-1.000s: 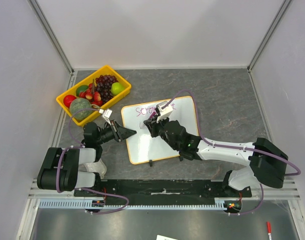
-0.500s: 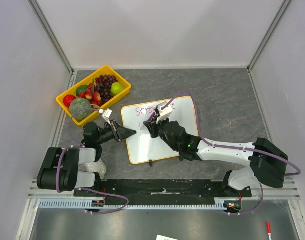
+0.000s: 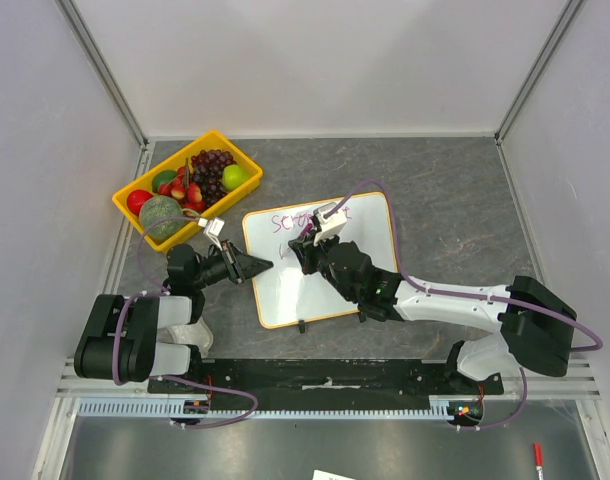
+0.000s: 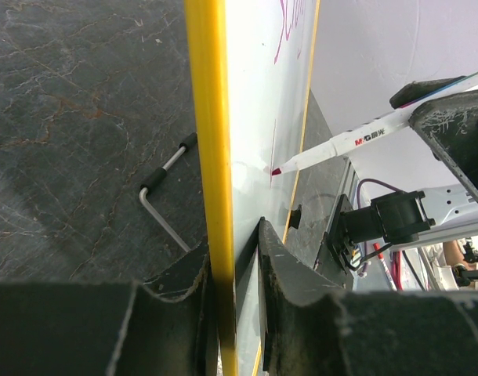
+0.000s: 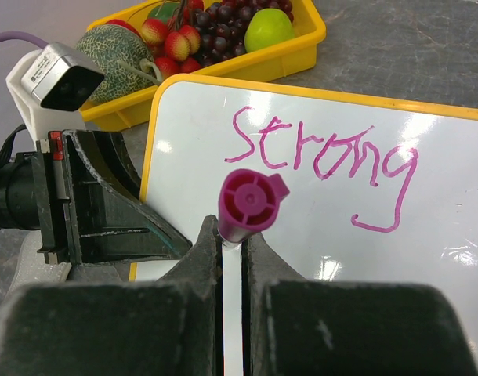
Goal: Write a sentence on the whiteboard
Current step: Pick up the sentence from the whiteboard.
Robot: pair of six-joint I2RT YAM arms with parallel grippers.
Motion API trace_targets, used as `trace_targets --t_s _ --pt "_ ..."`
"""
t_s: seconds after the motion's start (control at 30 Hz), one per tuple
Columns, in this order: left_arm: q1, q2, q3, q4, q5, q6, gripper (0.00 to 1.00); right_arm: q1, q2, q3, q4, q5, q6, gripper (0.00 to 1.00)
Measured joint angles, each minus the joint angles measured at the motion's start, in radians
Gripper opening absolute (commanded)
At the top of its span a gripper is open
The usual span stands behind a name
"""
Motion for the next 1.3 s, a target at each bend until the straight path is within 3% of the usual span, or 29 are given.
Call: trace_targets --t_s 1.3 --pt "0.000 0.002 0.002 -0.002 0.000 0.000 0.02 -0.026 -0.023 -0.027 -0.005 -0.018 0.029 0.00"
